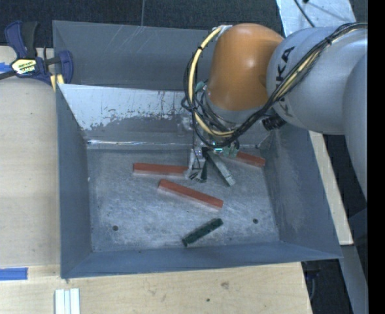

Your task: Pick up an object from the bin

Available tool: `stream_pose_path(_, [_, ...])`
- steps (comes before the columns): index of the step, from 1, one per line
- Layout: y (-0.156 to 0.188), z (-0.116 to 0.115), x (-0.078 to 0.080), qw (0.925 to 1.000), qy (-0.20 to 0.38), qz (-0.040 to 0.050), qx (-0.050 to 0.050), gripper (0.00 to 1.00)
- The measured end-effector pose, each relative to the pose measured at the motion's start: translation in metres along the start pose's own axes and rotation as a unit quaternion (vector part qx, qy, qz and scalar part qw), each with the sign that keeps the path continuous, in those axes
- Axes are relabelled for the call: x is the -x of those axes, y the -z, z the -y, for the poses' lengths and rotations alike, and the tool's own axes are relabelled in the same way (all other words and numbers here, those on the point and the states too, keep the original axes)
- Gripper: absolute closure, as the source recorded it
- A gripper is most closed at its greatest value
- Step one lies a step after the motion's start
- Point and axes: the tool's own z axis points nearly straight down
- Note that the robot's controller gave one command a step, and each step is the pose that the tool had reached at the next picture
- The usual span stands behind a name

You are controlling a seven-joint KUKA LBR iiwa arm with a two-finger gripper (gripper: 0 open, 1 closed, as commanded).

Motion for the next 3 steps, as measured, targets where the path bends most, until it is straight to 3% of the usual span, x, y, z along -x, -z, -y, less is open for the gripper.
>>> stream_pose_path(1, [-0.052,-0.012,0.000,0.9940,-0.109,0.0009,0.000,0.00])
stream_pose_path(2, [-0.045,-0.009,-0.014,0.9815,-0.192,0.0021,0.000,0.00])
stream_pose_path(3, [-0.058,-0.010,-0.026,0.9621,-0.273,0.0012,0.000,0.00])
